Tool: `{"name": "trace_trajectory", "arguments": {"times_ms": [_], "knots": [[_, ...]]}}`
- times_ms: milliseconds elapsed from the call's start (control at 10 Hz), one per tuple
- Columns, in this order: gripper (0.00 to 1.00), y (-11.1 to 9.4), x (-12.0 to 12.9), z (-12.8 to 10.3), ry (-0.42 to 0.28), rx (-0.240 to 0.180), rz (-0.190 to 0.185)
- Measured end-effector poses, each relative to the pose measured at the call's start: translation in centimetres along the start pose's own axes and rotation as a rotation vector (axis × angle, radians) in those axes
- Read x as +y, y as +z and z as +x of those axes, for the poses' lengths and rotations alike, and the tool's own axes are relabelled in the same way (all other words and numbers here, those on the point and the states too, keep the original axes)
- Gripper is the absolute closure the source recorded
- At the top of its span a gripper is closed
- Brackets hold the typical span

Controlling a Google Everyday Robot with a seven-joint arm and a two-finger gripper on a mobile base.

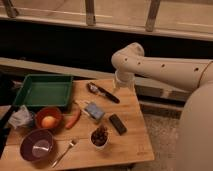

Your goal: Place fork in tray

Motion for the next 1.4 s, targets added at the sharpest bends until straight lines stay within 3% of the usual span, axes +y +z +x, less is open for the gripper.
{"name": "trace_trajectory", "arguments": {"times_ms": [400, 600, 900, 1100, 1400], "knots": [[0.34, 0.0, 0.1, 0.0, -0.002, 0.0, 0.001], [0.34, -0.1, 1.5, 0.5, -0.06, -0.002, 0.015], [0.34, -0.7, 6.7, 3.0, -0.198, -0.011, 0.002], [0.34, -0.9, 11.8, 4.5, -0.332, -0.016, -0.013], [0.34, -0.7, 17.5, 6.1, -0.504, -0.008, -0.047]]}}
